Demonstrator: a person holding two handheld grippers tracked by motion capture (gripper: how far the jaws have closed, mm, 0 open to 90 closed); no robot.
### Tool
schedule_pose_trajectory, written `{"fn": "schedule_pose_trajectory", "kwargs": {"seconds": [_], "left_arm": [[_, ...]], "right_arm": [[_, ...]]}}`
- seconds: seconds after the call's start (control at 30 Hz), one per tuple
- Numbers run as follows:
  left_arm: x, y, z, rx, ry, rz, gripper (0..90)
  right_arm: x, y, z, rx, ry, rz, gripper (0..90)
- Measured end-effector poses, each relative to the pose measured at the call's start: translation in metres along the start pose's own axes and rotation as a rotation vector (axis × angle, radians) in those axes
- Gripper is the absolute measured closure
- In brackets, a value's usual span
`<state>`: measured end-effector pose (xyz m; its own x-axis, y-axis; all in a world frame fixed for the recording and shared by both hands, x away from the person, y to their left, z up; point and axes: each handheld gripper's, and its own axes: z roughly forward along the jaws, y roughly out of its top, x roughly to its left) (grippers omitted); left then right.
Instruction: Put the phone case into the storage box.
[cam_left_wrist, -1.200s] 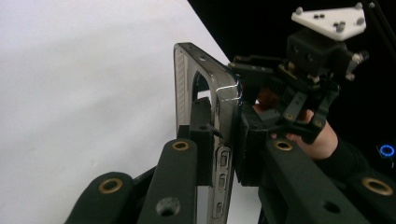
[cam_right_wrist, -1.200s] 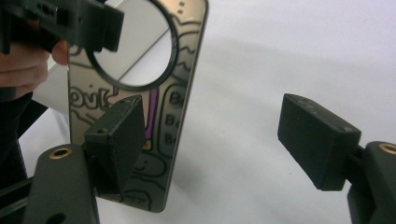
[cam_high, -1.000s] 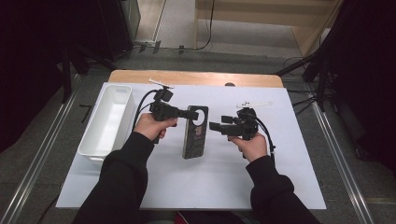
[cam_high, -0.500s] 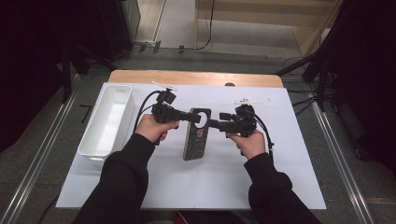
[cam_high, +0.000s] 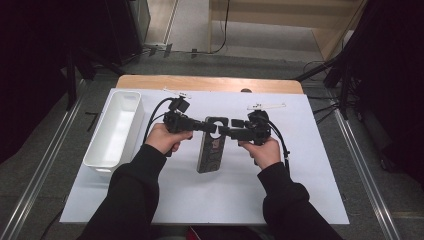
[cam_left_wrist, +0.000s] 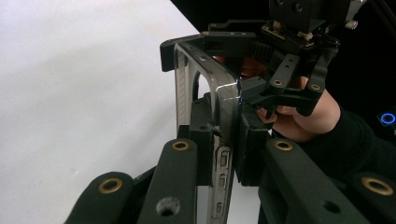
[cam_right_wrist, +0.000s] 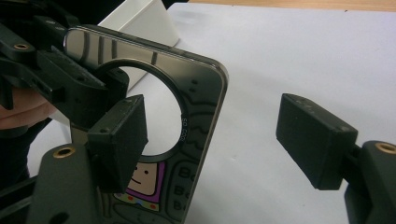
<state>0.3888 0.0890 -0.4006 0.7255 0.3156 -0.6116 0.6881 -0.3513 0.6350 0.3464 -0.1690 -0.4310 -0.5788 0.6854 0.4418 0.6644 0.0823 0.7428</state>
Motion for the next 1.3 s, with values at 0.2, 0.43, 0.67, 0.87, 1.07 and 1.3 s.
{"fn": "schedule_pose_trajectory", "kwargs": {"seconds": [0.2,0.43,0.67,0.87,1.07,1.3], "left_arm": [[-0.001,-0.001,-0.001,-0.006,-0.013,0.004,80.1],[-0.001,-0.001,0.000,-0.009,-0.022,0.009,80.0],[-0.001,-0.001,0.000,-0.013,-0.019,0.013,80.0],[-0.001,-0.001,0.001,-0.017,-0.016,0.016,80.0],[-0.001,-0.001,0.001,-0.025,-0.014,0.018,80.0],[-0.001,-0.001,0.001,-0.025,-0.008,0.021,80.0]], "right_arm": [[0.000,0.000,0.001,0.000,0.002,-0.001,27.4],[0.002,0.000,0.006,0.008,0.003,0.004,30.4],[0.002,0.002,0.009,0.011,-0.005,0.009,36.0],[0.003,0.003,0.011,0.004,-0.009,0.026,41.4],[0.003,0.003,0.012,0.009,-0.011,0.036,45.5],[0.002,0.003,0.012,0.013,-0.001,0.059,52.6]]}}
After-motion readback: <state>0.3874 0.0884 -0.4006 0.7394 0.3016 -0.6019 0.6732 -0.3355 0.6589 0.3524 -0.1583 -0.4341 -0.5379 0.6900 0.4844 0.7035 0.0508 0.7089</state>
